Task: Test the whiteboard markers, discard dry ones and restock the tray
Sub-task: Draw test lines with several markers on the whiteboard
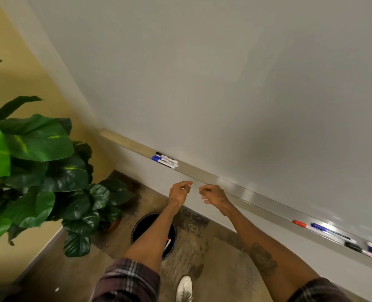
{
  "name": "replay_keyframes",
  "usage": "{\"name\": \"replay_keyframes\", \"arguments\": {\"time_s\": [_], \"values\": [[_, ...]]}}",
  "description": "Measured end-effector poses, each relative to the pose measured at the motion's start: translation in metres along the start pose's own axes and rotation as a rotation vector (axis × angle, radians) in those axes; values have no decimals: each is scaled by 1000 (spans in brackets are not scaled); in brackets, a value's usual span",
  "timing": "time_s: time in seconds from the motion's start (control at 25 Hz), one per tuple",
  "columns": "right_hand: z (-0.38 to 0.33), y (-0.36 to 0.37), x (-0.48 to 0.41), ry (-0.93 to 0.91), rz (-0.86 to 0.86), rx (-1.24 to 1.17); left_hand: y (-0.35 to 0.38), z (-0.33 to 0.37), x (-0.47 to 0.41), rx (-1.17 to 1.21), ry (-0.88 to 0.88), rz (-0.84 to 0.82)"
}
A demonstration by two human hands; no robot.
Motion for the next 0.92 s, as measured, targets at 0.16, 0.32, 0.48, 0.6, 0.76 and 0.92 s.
{"name": "replay_keyframes", "arguments": {"time_s": [0.16,0.32,0.48,0.6,0.76,0.92], "values": [[25,-57,15,-15,105,-34,54,26,3,-53,63,-107],[64,-116,28,-3,245,-86,115,47,12,-85,118,-216],[112,-167,40,42,362,-134,175,57,22,-104,136,-313],[152,-200,50,75,458,-159,219,62,29,-108,131,-382],[202,-240,70,141,604,-225,269,68,42,-132,124,-460],[242,-273,90,240,748,-216,312,67,52,-176,92,-541]]}}
Point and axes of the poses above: each hand's wrist, its own x-axis away from the middle knuckle, its own y-axis out of the palm, z = x × y, the point moved 1 cm from there along -x, towards the middle knuckle, and after that the axes turned 10 degrees about y, right-handed, at the moved point
